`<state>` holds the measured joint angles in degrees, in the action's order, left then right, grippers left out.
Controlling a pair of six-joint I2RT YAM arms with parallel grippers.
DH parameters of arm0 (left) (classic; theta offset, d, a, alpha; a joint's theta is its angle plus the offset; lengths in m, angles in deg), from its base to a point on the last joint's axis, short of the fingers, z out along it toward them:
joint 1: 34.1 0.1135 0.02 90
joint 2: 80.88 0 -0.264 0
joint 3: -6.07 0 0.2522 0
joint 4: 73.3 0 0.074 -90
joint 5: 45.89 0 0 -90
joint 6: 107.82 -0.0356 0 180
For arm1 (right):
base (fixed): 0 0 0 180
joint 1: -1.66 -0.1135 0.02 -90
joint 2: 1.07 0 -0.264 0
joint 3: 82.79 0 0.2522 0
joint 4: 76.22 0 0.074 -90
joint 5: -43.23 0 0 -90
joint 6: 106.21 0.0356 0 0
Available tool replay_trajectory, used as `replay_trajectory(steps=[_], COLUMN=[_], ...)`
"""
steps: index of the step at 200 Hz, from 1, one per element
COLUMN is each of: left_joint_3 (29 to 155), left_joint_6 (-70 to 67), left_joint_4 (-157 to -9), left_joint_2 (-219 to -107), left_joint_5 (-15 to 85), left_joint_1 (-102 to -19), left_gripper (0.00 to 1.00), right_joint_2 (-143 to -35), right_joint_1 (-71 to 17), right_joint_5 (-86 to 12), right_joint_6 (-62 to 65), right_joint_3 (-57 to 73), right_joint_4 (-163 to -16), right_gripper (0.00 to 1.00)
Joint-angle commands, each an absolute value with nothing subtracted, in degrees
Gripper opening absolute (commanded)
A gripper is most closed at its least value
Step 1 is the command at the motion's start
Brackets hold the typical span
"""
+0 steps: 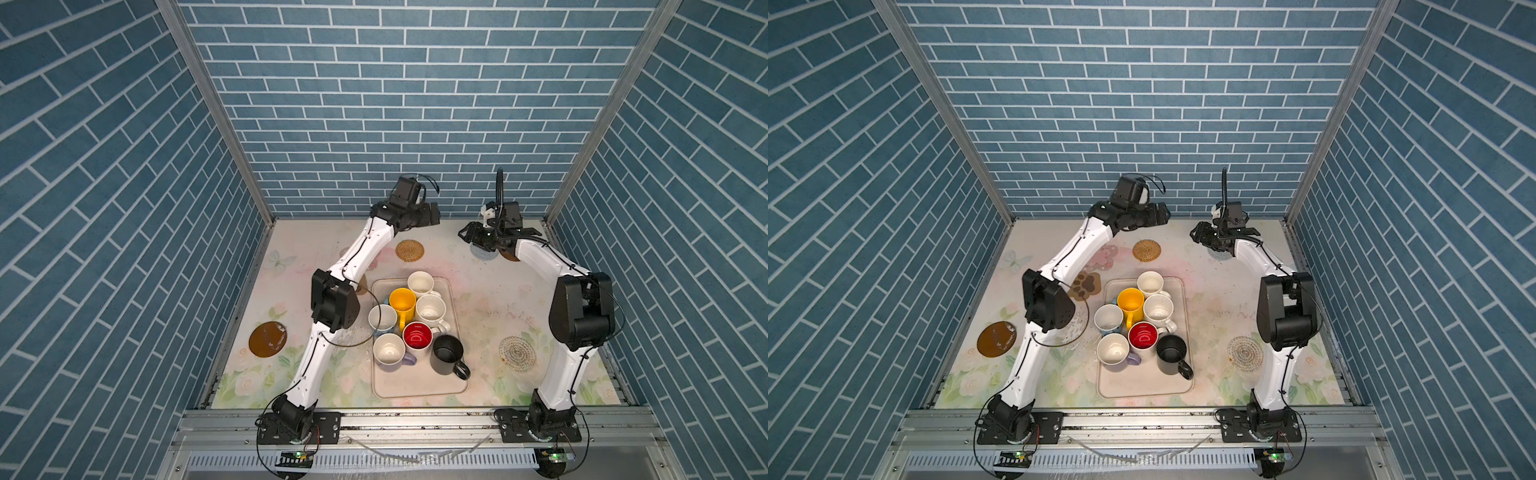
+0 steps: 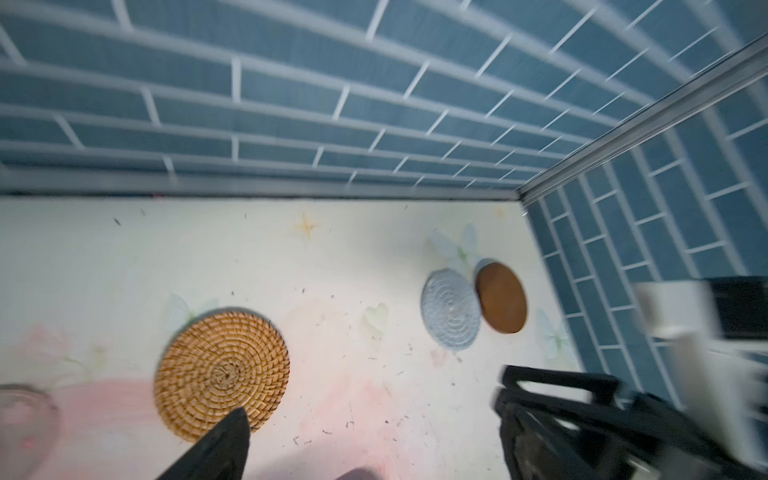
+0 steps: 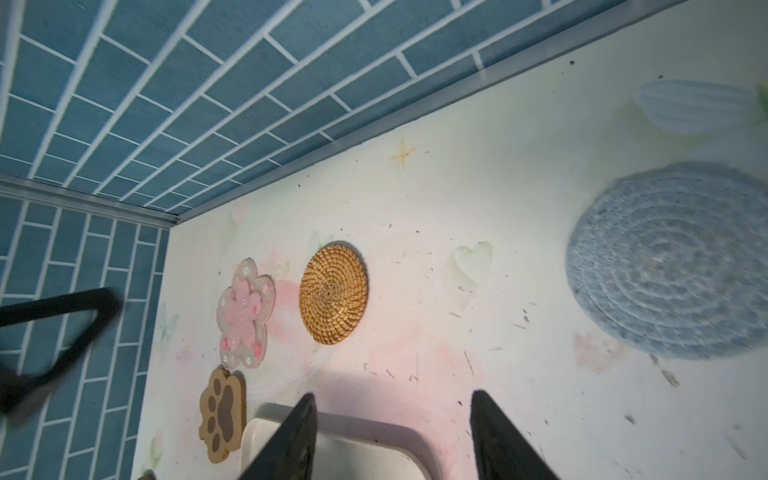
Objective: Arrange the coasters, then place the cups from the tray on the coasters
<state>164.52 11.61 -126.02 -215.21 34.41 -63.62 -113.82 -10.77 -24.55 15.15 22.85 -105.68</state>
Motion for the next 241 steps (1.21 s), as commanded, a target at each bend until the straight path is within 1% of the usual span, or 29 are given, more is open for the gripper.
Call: replay_trajectory(steps=[1,29,68,101,127,147,184,241], left_joint_3=[161.0,153.6,135.9,121.2,112.8,108.0,100.9,96.1], left_joint_6=[7.8,3.5,-0.2,0.1,0.3,0.4,0.5,-0.2], left_joint_4=[-128.5,-132.1,-131.4,-128.9,-128.3,-129.0,-129.5,-130.3], left_joint_2=[-207.8,-198.6,-184.4,-174.7,-169.5,-166.3,-159.9,-155.4], left_joint_5=[36.8,40.4,44.4,45.1,44.8,44.1,43.8,43.8], left_joint_1=[-61.0,-59.9,-59.4,-58.4,-58.0,-57.7,-57.2,-56.4], left_gripper=[0.99,0.99,0.99,0.99,0.99,0.99,0.99,0.99], right_joint_2=[-120.1,-129.6,-140.3,-145.9,-150.0,-154.0,-157.9,-158.7], right_joint_1=[-11.2,-13.0,-15.1,-18.1,-19.9,-20.9,-21.9,-22.3], right_joint_5=[-18.9,-11.6,-5.4,-3.4,-2.1,-1.4,-5.6,-19.3], right_joint_6=[17.5,16.3,18.1,19.9,22.0,22.6,21.9,18.2], right_joint_3=[31.5,41.7,53.7,58.4,61.1,65.7,70.6,72.4], right_joint_4=[-108.1,-109.5,-109.7,-107.1,-104.0,-105.1,-109.0,-119.9], right_gripper=[0.59,0.59,0.59,0.59,0.59,0.58,0.57,0.55])
